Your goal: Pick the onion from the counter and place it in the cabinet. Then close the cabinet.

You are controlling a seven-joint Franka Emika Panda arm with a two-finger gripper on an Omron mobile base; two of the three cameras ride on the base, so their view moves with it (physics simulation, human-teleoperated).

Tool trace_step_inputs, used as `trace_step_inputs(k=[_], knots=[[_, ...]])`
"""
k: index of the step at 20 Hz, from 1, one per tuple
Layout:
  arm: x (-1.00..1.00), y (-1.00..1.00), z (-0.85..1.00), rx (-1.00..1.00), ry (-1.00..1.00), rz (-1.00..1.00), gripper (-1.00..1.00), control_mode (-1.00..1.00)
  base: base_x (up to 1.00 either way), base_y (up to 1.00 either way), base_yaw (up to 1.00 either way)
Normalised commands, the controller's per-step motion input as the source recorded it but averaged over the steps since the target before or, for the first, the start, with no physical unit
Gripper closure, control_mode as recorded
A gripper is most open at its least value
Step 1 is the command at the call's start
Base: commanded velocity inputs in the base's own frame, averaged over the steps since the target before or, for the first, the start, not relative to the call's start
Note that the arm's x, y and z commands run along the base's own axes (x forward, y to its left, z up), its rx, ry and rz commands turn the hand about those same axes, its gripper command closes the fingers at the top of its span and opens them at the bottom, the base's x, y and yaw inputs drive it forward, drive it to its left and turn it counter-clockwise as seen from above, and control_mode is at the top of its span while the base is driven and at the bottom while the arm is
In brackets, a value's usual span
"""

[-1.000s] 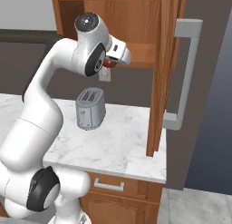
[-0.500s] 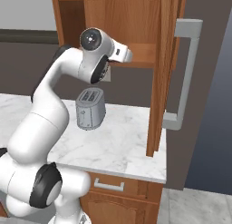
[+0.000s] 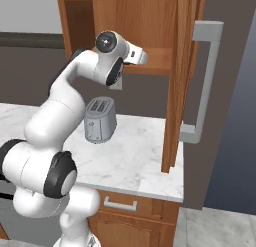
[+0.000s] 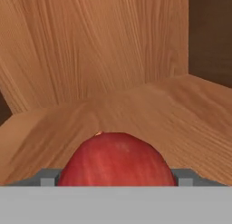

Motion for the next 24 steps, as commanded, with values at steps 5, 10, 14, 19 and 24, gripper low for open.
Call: trace_step_inputs(k=[5, 10, 14, 19, 24], knots=[[0.81, -0.09, 0.14, 0.01, 0.16, 0.0, 1.0, -1.0, 0.0, 0.0, 0.0], [0.72, -0.18, -0.04, 0.01, 0.01, 0.0, 1.0, -1.0, 0.0, 0.0, 0.0], [0.6, -0.16, -0.22, 0.0, 0.0, 0.0, 1.0, -1.0, 0.0, 0.0, 0.0], [0.54, 0.0, -0.18, 0.0, 0.0, 0.0, 1.0, -1.0, 0.0, 0.0, 0.0], [0.42, 0.0, 0.01, 0.0, 0.0, 0.0, -1.0, -1.0, 0.0, 0.0, 0.0]])
